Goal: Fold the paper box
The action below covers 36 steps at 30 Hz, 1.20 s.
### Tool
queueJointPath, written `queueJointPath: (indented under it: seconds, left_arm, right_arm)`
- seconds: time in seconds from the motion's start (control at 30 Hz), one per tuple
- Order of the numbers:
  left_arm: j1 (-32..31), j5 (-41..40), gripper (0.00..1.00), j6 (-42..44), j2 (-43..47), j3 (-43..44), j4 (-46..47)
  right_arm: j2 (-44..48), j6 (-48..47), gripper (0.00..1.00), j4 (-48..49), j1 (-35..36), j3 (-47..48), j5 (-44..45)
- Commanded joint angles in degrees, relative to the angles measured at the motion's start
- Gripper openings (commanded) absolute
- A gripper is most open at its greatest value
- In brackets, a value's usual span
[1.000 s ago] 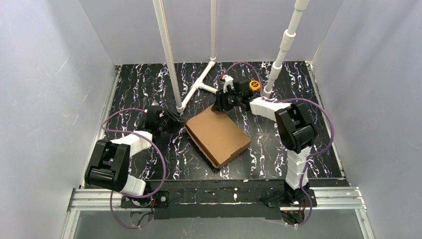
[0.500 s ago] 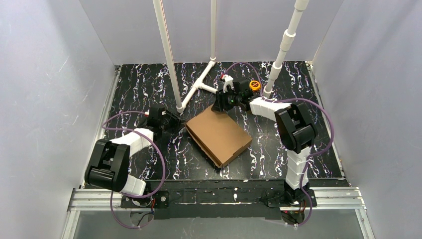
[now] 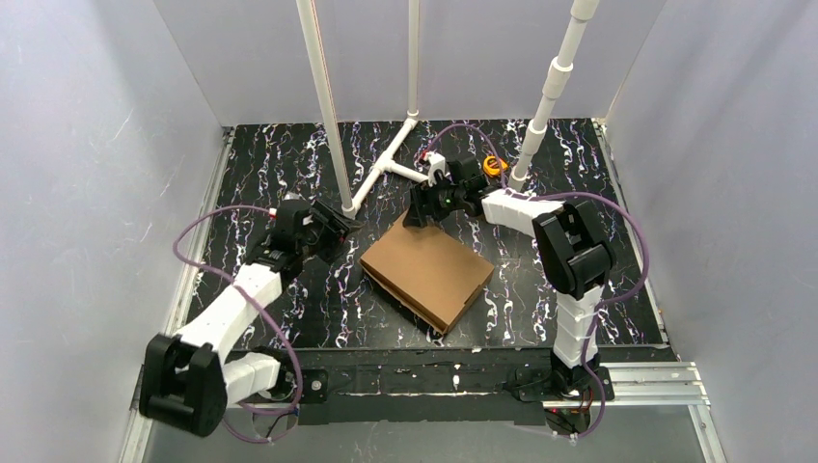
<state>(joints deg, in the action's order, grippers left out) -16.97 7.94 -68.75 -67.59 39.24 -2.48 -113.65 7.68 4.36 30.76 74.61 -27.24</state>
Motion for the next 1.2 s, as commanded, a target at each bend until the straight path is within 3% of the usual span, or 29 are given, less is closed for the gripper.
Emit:
queueJointPath:
  seconds: [0.0,0.17,0.3,0.37,0.43,0.57,0.63,0.7,0.83,0.93,1.07,1.17]
  left_arm:
    - [0.07,-0.22,0.62,10.44,8.8,-4.15,-7.33]
    - [-0.05,10.78,0.64,15.53,20.35,-11.94,-2.89]
    - [-2.22,17.24,0.6,11.84,29.25,-18.02,-1.13]
    - [-6.05,15.81,0.52,7.93,32.62,-20.28,-0.47]
    - [-12.25,11.97,0.39,3.73,34.75,-22.23,1.21]
    - [-26.74,2.75,0.14,-0.84,32.5,-23.25,4.59]
    - [-32.59,-0.58,0.0,-2.19,28.71,-22.14,4.67]
    - [-38.79,-3.75,0.0,-4.21,23.87,-20.57,4.66]
    - [-47.55,-10.26,0.0,-10.47,14.26,-17.29,4.66]
    - [-50.51,-11.84,0.0,-15.3,6.22,-14.49,5.35]
    - [-52.32,-13.81,0.0,-19.68,-2.21,-9.65,6.1]
    - [-52.89,-14.53,0.0,-21.06,-6.38,-6.43,5.92]
  right_arm:
    - [4.93,-4.66,0.88,-4.22,-0.7,2.8,-2.12]
    - [8.96,-10.2,0.98,-7.94,-0.79,1.79,-2.39]
    - [13.35,-18.06,0.98,-12.39,-0.8,0.3,-4.2]
    - [15.87,-23.45,0.98,-15.98,-0.88,-1.23,-6.14]
    - [19.03,-28.02,0.98,-19.74,-0.95,-3.98,-6.32]
    - [27.29,-33.3,0.98,-22.76,-1.52,-11.39,-0.49]
    - [31.63,-34.09,0.92,-21.41,-2.11,-15.64,3.85]
    - [35.73,-34.0,0.8,-19.4,-3.86,-18.74,6.77]
    - [39.0,-34.53,0.42,-18.49,-6.92,-21.62,12.76]
    - [38.39,-36.37,0.26,-18.53,-7.9,-23.8,16.22]
    - [35.7,-37.56,0.17,-19.71,-8.11,-26.27,22.95]
    - [36.14,-37.75,0.16,-18.47,-8.35,-29.26,24.98]
